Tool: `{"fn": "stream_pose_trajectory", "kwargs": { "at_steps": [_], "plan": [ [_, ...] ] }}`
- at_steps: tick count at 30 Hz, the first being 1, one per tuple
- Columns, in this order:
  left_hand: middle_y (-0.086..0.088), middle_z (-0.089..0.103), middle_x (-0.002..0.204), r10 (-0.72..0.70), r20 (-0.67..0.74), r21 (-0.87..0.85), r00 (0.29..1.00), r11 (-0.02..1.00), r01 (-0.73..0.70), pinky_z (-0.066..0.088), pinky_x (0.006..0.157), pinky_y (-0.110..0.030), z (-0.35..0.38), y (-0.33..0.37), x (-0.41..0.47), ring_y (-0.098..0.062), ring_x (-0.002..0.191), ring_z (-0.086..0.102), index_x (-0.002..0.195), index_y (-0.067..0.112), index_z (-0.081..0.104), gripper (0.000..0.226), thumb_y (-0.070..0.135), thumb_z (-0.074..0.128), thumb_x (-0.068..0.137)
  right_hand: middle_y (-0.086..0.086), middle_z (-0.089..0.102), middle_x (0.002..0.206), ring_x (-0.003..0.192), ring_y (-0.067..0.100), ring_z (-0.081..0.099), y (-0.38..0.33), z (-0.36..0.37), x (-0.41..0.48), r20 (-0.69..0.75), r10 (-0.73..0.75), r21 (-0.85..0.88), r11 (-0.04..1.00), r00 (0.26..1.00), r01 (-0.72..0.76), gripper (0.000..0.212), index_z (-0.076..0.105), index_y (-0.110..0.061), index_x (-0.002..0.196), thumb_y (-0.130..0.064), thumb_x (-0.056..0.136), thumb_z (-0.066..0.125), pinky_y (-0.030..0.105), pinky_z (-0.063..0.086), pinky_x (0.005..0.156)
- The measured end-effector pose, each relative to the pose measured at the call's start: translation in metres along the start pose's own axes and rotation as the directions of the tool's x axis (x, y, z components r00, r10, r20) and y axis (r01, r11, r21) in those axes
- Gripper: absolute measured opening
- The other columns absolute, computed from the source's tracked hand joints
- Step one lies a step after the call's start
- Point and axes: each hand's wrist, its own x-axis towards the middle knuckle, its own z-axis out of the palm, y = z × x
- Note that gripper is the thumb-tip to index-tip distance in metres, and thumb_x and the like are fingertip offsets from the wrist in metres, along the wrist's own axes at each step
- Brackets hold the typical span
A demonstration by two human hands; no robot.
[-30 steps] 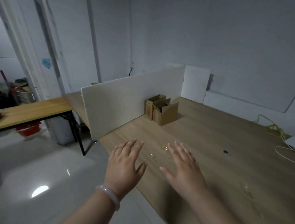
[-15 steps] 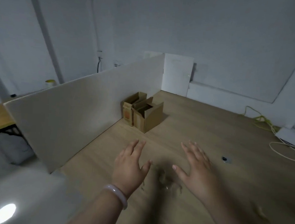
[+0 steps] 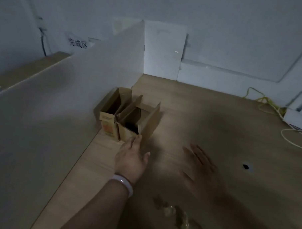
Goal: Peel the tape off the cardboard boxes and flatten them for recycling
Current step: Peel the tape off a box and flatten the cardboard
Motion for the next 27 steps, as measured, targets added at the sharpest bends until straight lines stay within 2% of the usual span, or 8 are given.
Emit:
{"fn": "stream_pose_trajectory", "kwargs": {
  "at_steps": [3,6,11,13,15,19,22,27],
  "plan": [
    [0.000,0.023,0.156,-0.017,0.049,-0.086,0.999,0.996,0.021,0.035,0.107,-0.035,0.015,-0.006,0.034,-0.023,0.137,0.032,0.151,0.027,0.019,0.073,0.043,0.055,0.090,0.012,0.051,0.140,0.128,0.032,0.050,0.002,0.025,0.009,0.065,0.030,0.020,0.999,0.997,-0.031,0.069,0.053,-0.016,0.135,-0.045,0.075,0.068,0.052,0.042,0.100],
    [-0.002,0.023,0.154,0.008,0.007,-0.114,1.000,0.993,-0.007,0.041,0.104,-0.036,0.024,-0.008,0.054,-0.023,0.133,0.036,0.151,0.023,0.018,0.074,0.037,0.057,0.090,0.006,0.042,0.148,0.138,0.026,0.038,0.004,0.044,0.012,0.147,0.086,0.057,0.994,0.985,-0.096,0.071,0.046,-0.021,0.141,-0.046,0.077,0.066,0.044,0.031,0.108],
    [-0.015,0.041,0.127,0.032,-0.245,-0.058,0.969,0.997,-0.048,0.051,0.085,-0.042,0.030,-0.015,0.065,-0.027,0.103,0.049,0.137,0.017,0.049,0.061,0.032,0.068,0.081,0.009,0.046,0.145,0.136,0.027,0.039,0.009,0.062,0.020,0.168,0.086,0.066,0.993,0.982,-0.098,0.064,0.050,-0.015,0.138,-0.046,0.083,0.061,0.045,0.030,0.108],
    [-0.020,0.039,0.134,-0.021,-0.289,-0.086,0.957,0.996,-0.004,0.048,0.093,-0.047,0.035,-0.022,0.066,-0.034,0.116,0.046,0.133,0.016,0.053,0.059,0.033,0.071,0.079,0.010,0.046,0.145,0.137,0.028,0.039,0.010,0.066,0.019,0.167,0.095,0.083,0.990,0.981,-0.110,0.062,0.051,-0.013,0.138,-0.042,0.085,0.066,0.047,0.034,0.108],
    [-0.020,0.027,0.147,-0.050,-0.242,-0.080,0.969,0.996,0.032,0.042,0.103,-0.049,0.040,-0.031,0.069,-0.037,0.131,0.035,0.133,0.021,0.054,0.059,0.037,0.071,0.080,0.011,0.046,0.145,0.136,0.030,0.039,0.010,0.069,0.018,0.176,0.114,0.090,0.987,0.978,-0.131,0.062,0.053,-0.012,0.136,-0.035,0.082,0.072,0.046,0.035,0.108],
    [-0.016,0.008,0.157,-0.047,-0.197,-0.142,0.979,0.990,0.019,0.038,0.108,-0.043,0.047,-0.042,0.085,-0.039,0.140,0.025,0.109,0.022,0.066,0.031,0.030,0.073,0.081,0.002,0.031,0.154,0.144,0.018,0.022,0.010,0.076,0.021,0.217,0.122,0.105,0.984,0.969,-0.147,0.061,0.044,-0.020,0.143,-0.042,0.089,0.061,0.030,0.017,0.115],
    [-0.010,0.008,0.159,-0.048,-0.204,-0.199,0.978,0.980,0.006,0.042,0.100,-0.032,0.048,-0.042,0.093,-0.035,0.140,0.027,0.084,0.018,0.063,0.005,0.021,0.067,0.086,-0.007,0.017,0.158,0.146,0.008,0.006,0.011,0.080,0.017,0.259,0.126,0.094,0.984,0.958,-0.155,0.062,0.032,-0.028,0.147,-0.050,0.092,0.050,0.019,0.005,0.114],
    [-0.003,0.039,0.146,0.066,-0.124,-0.233,0.990,0.968,-0.093,0.035,0.094,-0.023,0.045,-0.047,0.077,-0.018,0.126,0.043,0.085,0.015,0.061,0.004,0.016,0.063,0.089,-0.006,0.018,0.158,0.146,0.009,0.009,0.013,0.075,0.002,0.277,0.178,0.080,0.975,0.944,-0.207,0.061,0.032,-0.027,0.148,-0.047,0.093,0.052,0.017,0.002,0.113]
  ]
}}
